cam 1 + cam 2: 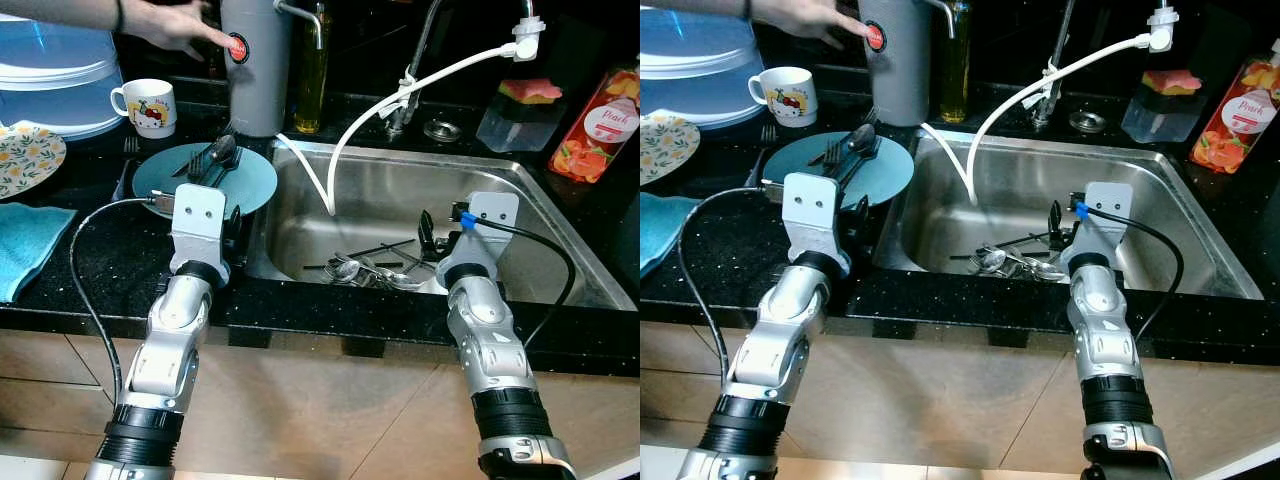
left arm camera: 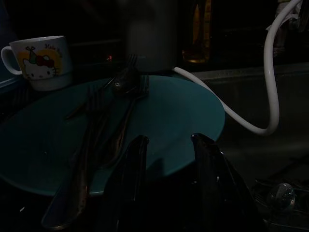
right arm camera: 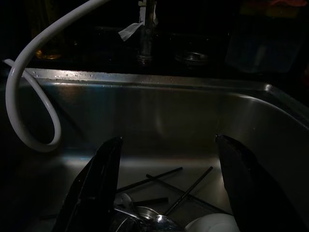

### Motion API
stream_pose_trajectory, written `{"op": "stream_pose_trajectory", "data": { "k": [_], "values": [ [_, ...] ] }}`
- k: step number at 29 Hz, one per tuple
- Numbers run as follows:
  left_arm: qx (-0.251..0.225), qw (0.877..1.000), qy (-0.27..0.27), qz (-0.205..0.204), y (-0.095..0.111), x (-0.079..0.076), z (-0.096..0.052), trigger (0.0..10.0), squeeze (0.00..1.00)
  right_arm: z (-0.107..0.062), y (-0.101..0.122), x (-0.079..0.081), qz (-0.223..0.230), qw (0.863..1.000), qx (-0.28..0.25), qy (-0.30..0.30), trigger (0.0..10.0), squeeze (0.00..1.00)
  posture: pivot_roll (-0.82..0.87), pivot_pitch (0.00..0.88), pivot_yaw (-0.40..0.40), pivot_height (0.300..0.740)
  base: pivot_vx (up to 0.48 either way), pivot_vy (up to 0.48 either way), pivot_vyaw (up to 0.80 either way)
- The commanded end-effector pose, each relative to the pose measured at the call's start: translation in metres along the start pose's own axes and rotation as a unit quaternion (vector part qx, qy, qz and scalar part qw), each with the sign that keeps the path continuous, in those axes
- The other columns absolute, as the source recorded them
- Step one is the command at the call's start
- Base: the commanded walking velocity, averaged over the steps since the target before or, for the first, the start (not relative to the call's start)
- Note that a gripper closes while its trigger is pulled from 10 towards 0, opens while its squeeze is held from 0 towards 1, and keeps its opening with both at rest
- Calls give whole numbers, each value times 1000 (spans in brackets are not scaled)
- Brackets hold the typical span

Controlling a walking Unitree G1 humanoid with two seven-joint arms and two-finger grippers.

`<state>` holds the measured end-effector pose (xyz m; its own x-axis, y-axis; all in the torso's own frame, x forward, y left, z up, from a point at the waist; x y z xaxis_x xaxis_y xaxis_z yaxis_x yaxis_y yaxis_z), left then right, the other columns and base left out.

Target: Kitchen organization

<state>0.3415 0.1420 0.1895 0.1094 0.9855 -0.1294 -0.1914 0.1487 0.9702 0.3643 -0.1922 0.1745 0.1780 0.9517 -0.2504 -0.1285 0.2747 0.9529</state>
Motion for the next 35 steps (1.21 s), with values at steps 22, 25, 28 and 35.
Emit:
{"op": "stream_pose_trajectory", "data": {
  "k": [22,25,28,35],
  "values": [
    [17,1000,-6,3,-6,-1,1,10000,0,2,5,-2,8,1000,-7,-10,10000,0,234,0,-48,740,0,0,0],
    [17,1000,-6,3,-6,-1,1,10000,0,1,5,-2,7,1000,-7,-10,10000,0,233,0,-47,740,0,0,0],
    [17,1000,-7,3,-6,-2,2,10000,0,1,4,-2,7,1000,-7,-11,10000,0,234,0,-47,740,0,0,0],
    [18,1000,-7,3,-7,-1,1,10000,0,0,3,-1,8,1000,-5,-10,10000,0,236,0,-45,740,0,0,0]
  ]
}}
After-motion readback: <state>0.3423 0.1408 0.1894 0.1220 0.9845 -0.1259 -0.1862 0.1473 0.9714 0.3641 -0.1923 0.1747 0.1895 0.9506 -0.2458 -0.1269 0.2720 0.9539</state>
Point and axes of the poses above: a point about 5 cm out from each wrist's last joint towards the gripper, its own z axis pointing out of the wrist towards the gripper, its own y axis along the axis of the wrist's last joint, x = y × z, the point moved 2 cm from there along z, pointing out of the wrist towards the gripper, and after that the axes turned 15 degrees about -z, right-handed, at the moved point
